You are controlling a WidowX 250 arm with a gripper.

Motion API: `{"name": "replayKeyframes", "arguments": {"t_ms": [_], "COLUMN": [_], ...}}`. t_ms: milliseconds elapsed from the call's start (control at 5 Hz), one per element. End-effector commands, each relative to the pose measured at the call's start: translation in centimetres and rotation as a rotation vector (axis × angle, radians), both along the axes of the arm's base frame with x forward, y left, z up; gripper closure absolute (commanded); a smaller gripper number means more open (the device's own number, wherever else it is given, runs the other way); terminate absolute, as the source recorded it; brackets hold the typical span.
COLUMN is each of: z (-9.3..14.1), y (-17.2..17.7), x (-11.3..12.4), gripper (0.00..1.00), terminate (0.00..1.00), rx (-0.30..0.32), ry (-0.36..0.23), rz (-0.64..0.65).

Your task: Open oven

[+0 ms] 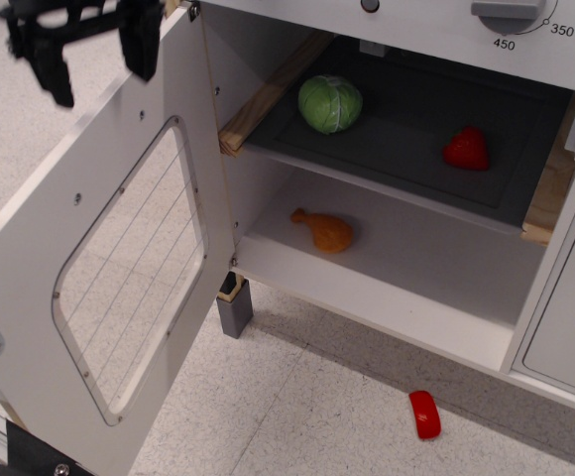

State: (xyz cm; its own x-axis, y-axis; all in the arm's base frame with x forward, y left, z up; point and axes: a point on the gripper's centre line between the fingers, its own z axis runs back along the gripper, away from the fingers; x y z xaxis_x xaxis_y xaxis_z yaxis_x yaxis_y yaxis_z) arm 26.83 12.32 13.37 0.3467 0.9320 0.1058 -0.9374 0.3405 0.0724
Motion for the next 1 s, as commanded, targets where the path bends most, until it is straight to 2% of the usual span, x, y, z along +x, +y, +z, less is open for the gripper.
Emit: {"name": "replayKeyframes", "arguments": {"t_ms": [0,200,400,600,800], "z": [0.8,-2.3,-5.2,-6.8,-7.7], "y": [-4.1,-5.2,-4.4,-2.5,-0.3], "x": [1.7,1.3,1.0,0.4,0.2], "gripper": [0.00,0.00,0.00,0.00,0.00], "terminate": [0.00,0.00,0.00,0.00,1.00], "rx": [-0.030,-0.014,0.007,0.021,0.043], "ry": [-0.067,-0.099,-0.149,-0.128,-0.103], "rz": [-0.020,-0.017,-0.046,-0.037,-0.055]}}
